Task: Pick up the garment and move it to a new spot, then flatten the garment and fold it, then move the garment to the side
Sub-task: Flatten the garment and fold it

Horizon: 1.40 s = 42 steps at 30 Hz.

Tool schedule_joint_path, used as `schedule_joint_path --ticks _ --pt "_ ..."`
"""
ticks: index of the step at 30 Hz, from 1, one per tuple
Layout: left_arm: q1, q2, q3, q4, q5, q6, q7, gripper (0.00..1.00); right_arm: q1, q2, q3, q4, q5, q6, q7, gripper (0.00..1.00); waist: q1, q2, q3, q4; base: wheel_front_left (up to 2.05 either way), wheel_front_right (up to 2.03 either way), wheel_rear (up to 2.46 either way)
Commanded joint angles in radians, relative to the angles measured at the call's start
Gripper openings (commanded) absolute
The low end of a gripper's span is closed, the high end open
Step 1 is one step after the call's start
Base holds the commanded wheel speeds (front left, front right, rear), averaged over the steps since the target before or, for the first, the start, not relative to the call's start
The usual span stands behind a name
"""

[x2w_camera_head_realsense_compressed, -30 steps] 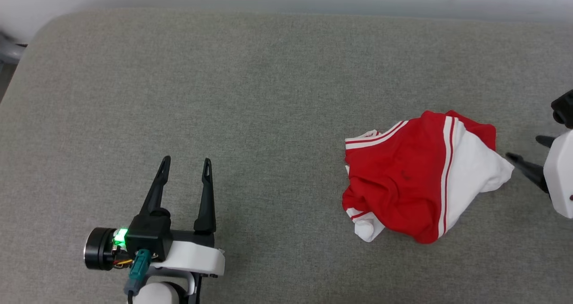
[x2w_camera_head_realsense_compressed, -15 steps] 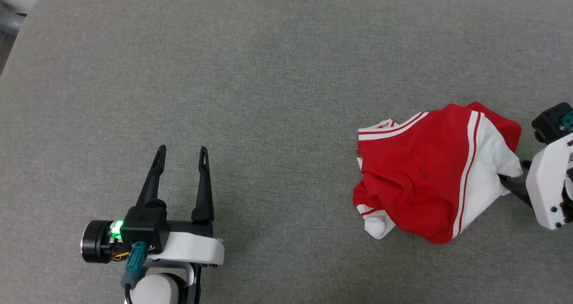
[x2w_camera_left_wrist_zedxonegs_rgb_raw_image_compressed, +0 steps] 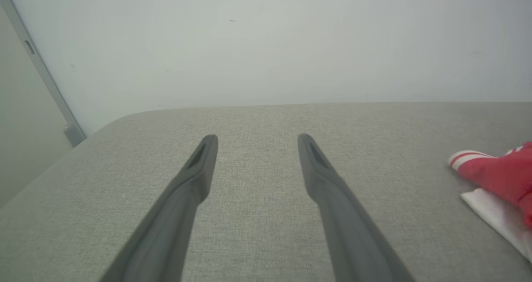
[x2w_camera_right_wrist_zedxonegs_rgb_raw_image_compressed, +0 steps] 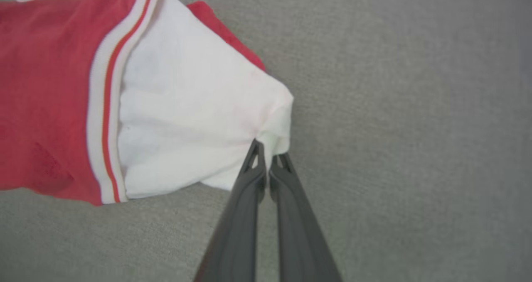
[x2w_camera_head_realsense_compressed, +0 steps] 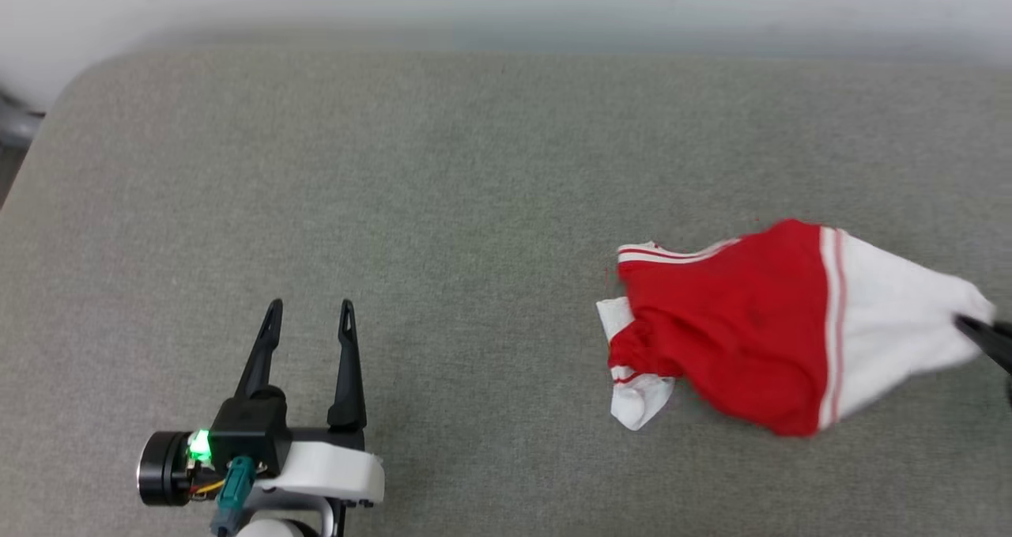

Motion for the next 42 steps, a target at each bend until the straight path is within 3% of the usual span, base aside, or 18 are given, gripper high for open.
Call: schedule_joint_path --ticks 1,6,9,15,16,17,22,28,34,42 --pt "0.017 -0.001 0.006 0.0 0.004 0.002 -0.003 1.0 0.047 -0.024 -0.022 0.014 0.025 -0.001 -0.013 0.0 0.0 0.0 -0.034 -0.02 0.0 0.0 0.0" --pt "0.042 -0.001 0.014 -0.004 0.004 0.006 -0.002 1.0 0.202 -0.053 -0.092 0.083 0.096 -0.001 -0.041 0.0 0.0 0.0 -0.056 -0.037 0.0 0.0 0.0" --pt "0.047 -0.001 0.015 -0.006 0.002 0.002 -0.002 1.0 0.318 -0.023 -0.129 0.196 0.136 -0.001 -0.038 0.0 0.0 0.0 -0.055 -0.04 0.0 0.0 0.0" --pt "0.043 -0.001 0.017 -0.006 0.003 -0.001 -0.003 1.0 0.357 0.052 -0.137 0.277 0.135 -0.001 -0.064 0.04 0.0 0.0 -0.054 -0.03 0.0 0.0 0.0" --pt "0.046 -0.001 0.019 -0.005 0.003 -0.001 -0.003 1.0 0.348 0.059 -0.143 0.281 0.125 -0.001 -0.087 0.57 0.0 0.0 -0.056 -0.03 0.0 0.0 0.0" --pt "0.05 -0.001 0.021 -0.005 0.003 -0.001 -0.003 1.0 0.336 0.064 -0.151 0.281 0.115 -0.001 -0.113 1.0 0.0 0.0 -0.06 -0.03 0.0 0.0 0.0" --pt "0.068 -0.001 0.031 -0.001 0.004 -0.002 -0.002 1.0 0.286 0.037 -0.194 0.257 0.024 -0.001 -0.261 1.0 0.0 0.0 -0.086 -0.036 0.0 0.0 0.0" --pt "0.074 -0.001 0.041 -0.008 0.009 -0.007 -0.003 1.0 0.244 0.065 -0.287 0.187 -0.127 -0.001 -0.434 1.0 0.0 0.0 -0.113 -0.047 0.0 0.0 0.0" --pt "0.062 0.009 0.046 -0.016 0.019 -0.026 -0.002 1.0 0.243 0.197 -0.423 0.067 -0.296 -0.001 -0.515 1.0 0.0 0.0 -0.133 -0.061 0.0 0.0 0.0" --pt "0.023 0.027 0.053 -0.017 0.022 -0.053 -0.003 1.0 0.343 0.479 -0.634 -0.176 -0.574 -0.001 -0.553 1.0 0.0 0.0 -0.144 -0.075 0.0 0.0 0.0"
